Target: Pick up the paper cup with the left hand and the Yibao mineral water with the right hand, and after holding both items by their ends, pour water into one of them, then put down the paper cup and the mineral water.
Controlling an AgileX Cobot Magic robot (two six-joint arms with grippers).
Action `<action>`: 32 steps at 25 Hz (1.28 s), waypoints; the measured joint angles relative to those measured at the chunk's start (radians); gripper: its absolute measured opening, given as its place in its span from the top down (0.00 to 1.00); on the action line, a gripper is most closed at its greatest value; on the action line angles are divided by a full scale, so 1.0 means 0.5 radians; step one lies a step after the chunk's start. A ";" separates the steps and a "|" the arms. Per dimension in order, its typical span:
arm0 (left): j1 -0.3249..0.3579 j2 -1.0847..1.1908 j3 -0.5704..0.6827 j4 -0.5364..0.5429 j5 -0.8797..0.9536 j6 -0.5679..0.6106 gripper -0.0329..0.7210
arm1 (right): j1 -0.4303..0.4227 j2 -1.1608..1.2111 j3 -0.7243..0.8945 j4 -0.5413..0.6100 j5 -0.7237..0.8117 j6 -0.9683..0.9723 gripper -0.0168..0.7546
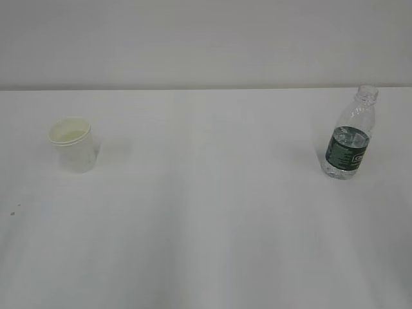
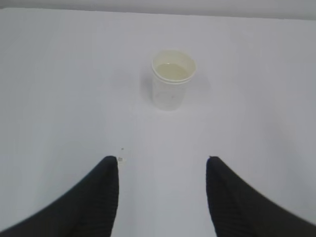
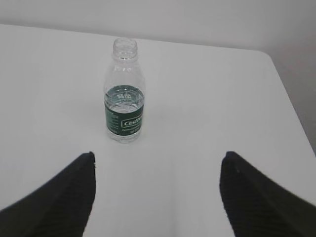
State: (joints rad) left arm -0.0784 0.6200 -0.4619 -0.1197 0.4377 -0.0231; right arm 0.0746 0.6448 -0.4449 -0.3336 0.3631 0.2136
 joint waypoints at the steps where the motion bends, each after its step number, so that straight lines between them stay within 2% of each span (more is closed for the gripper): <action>1: 0.000 -0.003 0.000 0.009 0.011 0.000 0.41 | 0.000 0.000 -0.015 0.000 0.047 0.000 0.21; 10: 0.000 -0.203 0.000 0.037 0.087 0.000 0.42 | 0.000 0.000 -0.039 0.100 0.199 -0.008 0.21; 17: 0.000 -0.304 0.000 0.037 0.218 0.000 0.42 | 0.000 0.000 -0.039 0.335 0.260 -0.223 0.21; 23: 0.000 -0.304 0.000 -0.020 0.297 0.000 0.43 | 0.000 -0.013 -0.039 0.419 0.332 -0.300 0.21; 32: 0.000 -0.307 0.000 -0.029 0.313 0.017 0.43 | 0.000 -0.288 -0.039 0.518 0.562 -0.403 0.21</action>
State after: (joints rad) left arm -0.0784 0.4663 -0.4619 -0.1343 0.5940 -0.0144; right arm 0.0746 0.5010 -0.4642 -0.0746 0.6443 0.0120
